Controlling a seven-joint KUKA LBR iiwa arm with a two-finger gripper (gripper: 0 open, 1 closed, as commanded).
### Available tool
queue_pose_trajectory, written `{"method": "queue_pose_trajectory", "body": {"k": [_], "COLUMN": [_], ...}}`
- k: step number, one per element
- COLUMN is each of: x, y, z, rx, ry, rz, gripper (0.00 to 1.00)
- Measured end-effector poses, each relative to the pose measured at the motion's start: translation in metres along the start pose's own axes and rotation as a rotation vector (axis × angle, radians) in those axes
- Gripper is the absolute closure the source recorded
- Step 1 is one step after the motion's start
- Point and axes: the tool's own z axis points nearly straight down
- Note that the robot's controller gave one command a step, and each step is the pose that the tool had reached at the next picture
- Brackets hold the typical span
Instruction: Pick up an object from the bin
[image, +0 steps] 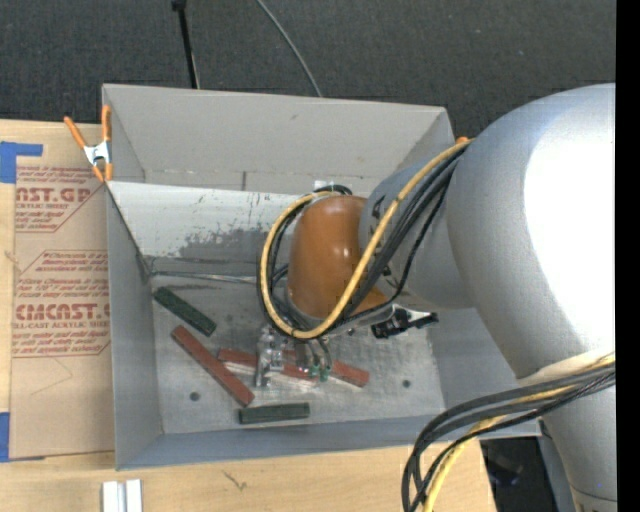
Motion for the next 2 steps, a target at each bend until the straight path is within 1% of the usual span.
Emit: {"method": "queue_pose_trajectory", "body": {"k": [1,2], "x": [-0.0029,-0.0001], "y": [-0.0007,-0.0001], "z": [0.0006,0.0000], "rx": [-0.002,0.000], "ry": [-0.015,0.000], "rz": [0.002,0.000], "gripper": [0.00,1.00]}}
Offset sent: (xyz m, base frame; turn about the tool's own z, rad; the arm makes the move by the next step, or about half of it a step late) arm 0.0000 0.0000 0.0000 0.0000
